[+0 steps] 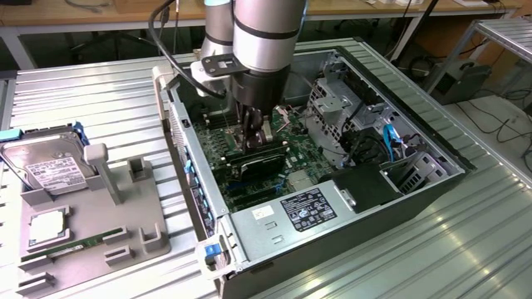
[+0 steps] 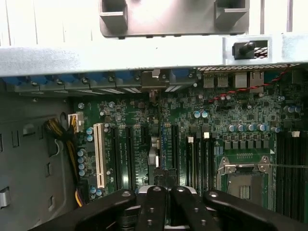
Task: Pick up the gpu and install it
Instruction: 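Press down on the gpu until it lock into place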
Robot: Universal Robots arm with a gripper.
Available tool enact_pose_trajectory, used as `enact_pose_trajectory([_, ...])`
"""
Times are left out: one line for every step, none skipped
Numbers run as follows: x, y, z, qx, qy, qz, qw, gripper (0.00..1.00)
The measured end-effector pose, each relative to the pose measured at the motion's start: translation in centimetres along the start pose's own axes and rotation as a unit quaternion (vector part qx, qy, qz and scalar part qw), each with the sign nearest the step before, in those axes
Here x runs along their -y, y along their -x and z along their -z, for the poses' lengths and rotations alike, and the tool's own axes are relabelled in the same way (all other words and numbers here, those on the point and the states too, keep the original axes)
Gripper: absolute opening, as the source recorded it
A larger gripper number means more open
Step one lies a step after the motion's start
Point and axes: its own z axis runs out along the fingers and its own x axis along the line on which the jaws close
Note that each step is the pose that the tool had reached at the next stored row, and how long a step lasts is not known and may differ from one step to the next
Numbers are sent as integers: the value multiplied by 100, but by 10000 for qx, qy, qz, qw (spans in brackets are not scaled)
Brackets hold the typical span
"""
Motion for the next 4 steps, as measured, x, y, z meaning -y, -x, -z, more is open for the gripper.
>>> enact_pose_trajectory([0, 0, 0, 0, 0, 0, 10000, 11])
enact_pose_trajectory([0, 0, 0, 0, 0, 0, 10000, 11])
enact_pose_trajectory([0, 0, 0, 0, 0, 0, 10000, 11])
enact_pose_trajectory([0, 0, 0, 0, 0, 0, 10000, 11])
